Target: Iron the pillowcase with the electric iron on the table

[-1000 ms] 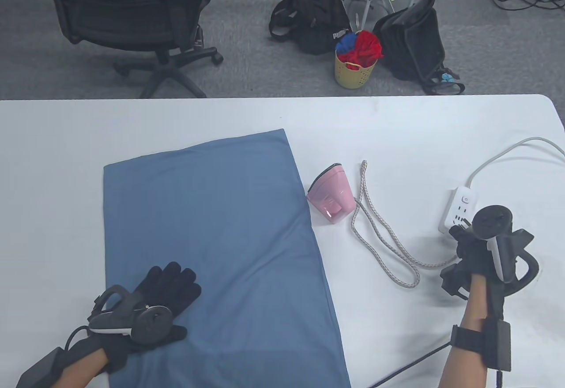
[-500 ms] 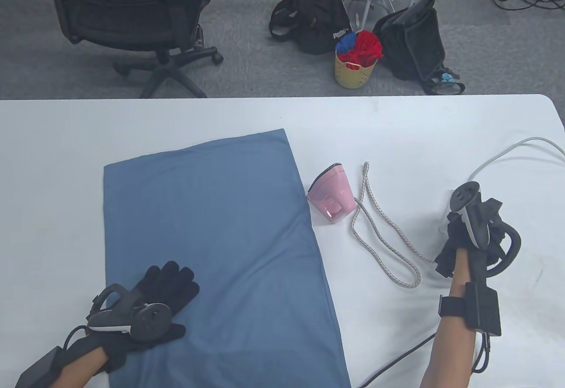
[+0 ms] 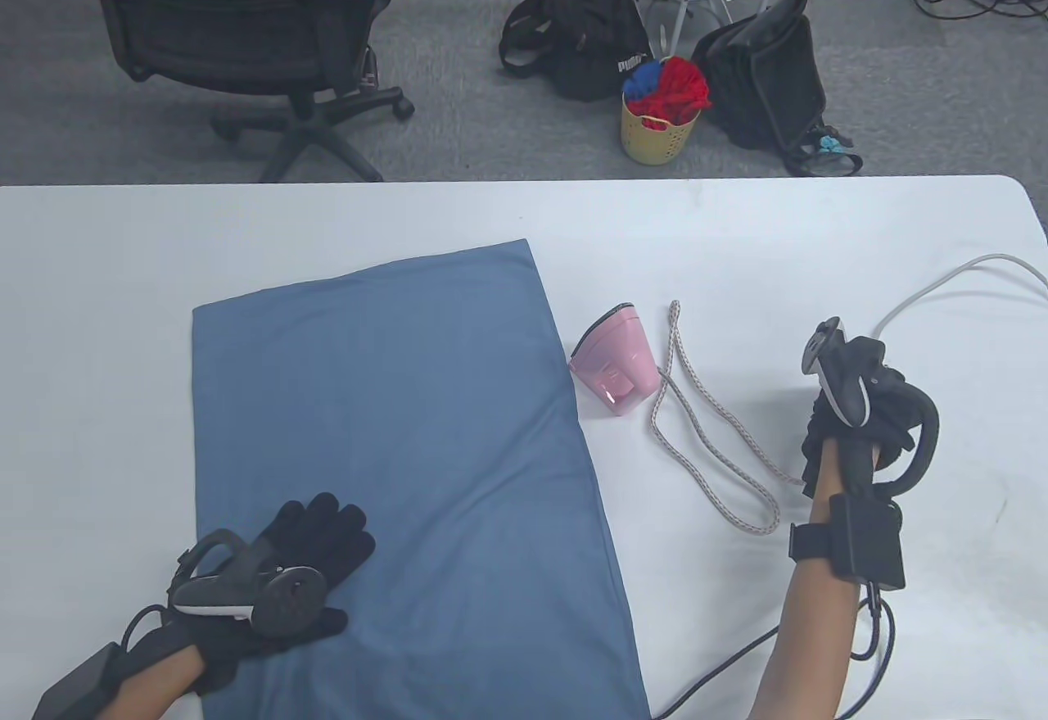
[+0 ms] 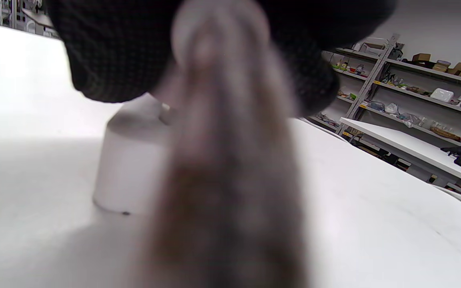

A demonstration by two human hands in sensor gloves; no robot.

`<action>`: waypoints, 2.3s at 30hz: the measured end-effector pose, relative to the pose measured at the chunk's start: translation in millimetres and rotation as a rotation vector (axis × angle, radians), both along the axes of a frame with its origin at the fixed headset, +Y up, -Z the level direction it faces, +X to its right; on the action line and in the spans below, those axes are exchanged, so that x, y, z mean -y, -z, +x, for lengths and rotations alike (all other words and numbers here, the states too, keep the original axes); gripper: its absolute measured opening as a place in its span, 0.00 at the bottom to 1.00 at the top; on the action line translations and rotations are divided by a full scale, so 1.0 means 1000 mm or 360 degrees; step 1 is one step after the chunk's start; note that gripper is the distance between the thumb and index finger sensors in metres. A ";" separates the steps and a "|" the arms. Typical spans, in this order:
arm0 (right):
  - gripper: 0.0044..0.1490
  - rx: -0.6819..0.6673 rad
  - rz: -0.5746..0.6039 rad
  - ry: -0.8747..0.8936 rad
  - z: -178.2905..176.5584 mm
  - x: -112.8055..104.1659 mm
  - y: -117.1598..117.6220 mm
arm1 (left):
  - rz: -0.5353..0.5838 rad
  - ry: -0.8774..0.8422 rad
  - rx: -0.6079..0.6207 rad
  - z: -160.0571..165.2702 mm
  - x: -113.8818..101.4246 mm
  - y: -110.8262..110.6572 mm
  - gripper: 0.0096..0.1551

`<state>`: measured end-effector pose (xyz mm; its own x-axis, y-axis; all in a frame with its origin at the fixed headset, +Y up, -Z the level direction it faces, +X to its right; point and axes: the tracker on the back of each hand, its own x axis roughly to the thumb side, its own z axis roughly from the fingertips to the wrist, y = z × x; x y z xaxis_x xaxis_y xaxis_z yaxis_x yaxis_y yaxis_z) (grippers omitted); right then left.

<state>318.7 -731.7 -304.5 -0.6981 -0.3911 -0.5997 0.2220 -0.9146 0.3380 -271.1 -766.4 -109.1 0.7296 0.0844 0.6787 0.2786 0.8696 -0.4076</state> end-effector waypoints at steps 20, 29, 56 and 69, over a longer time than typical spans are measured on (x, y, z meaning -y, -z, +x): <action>0.45 -0.0019 -0.0004 -0.0146 -0.006 0.003 -0.017 | 0.0000 -0.0015 -0.0026 0.000 -0.006 0.000 0.50; 0.30 0.0119 0.0244 0.0250 0.014 -0.021 -0.023 | -0.0028 -0.0014 -0.0031 -0.001 -0.003 0.002 0.49; 0.39 0.0145 0.0058 0.0690 0.043 0.006 -0.018 | -0.0026 0.0010 0.0027 0.003 0.001 -0.001 0.49; 0.47 0.0074 0.0275 0.0748 0.043 -0.007 -0.023 | 0.0022 -0.0040 0.0020 0.003 -0.008 -0.003 0.49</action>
